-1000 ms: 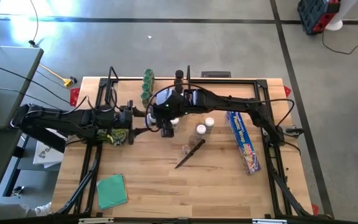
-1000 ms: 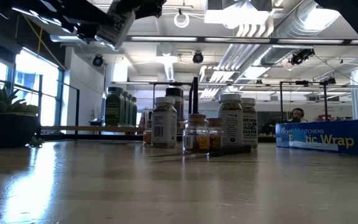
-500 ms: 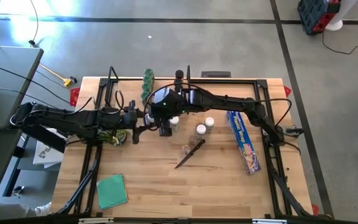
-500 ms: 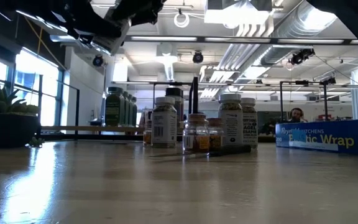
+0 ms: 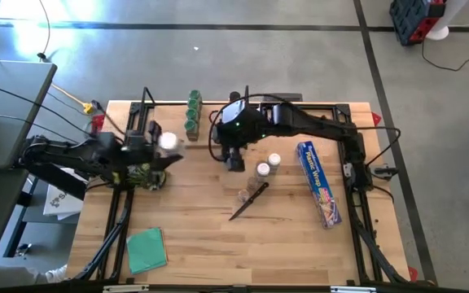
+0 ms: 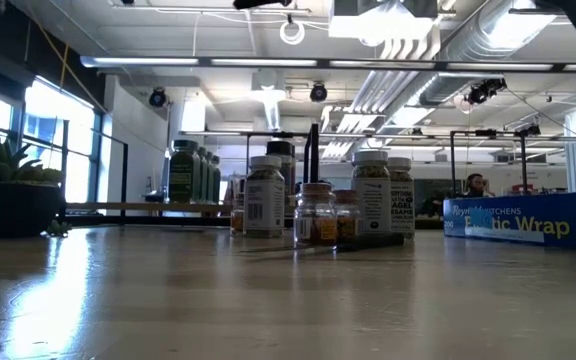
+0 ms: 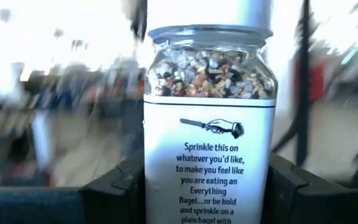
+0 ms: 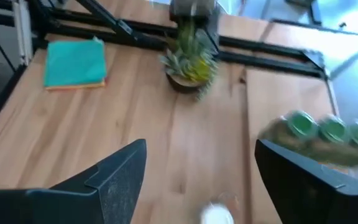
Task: Shelf spices
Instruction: Put the white lid seasoning bottle on the shelf
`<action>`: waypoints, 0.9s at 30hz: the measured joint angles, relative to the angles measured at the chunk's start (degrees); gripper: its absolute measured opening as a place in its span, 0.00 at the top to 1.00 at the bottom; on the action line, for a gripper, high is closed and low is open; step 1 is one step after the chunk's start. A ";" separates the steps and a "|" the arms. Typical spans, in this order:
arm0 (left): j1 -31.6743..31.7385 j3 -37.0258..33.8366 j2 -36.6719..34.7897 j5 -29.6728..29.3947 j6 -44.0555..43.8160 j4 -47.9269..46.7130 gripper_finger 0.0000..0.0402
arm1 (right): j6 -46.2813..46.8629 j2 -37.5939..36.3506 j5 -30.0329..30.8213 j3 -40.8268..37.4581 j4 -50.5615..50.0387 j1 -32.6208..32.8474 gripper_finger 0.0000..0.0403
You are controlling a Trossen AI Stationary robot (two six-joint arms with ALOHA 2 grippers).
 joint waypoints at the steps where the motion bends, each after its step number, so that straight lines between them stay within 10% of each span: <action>1: 0.01 0.00 -0.18 1.52 0.49 2.57 0.53 | 0.04 0.11 -0.27 -1.28 2.26 0.37 0.27; 13: -0.03 -0.02 -0.35 8.27 -0.14 9.21 0.53 | 0.66 0.11 8.37 -28.37 64.65 3.84 0.26; 27: 0.01 -0.02 -0.11 12.43 1.20 20.08 0.53 | -9.44 -0.02 16.40 -28.88 86.87 9.16 0.26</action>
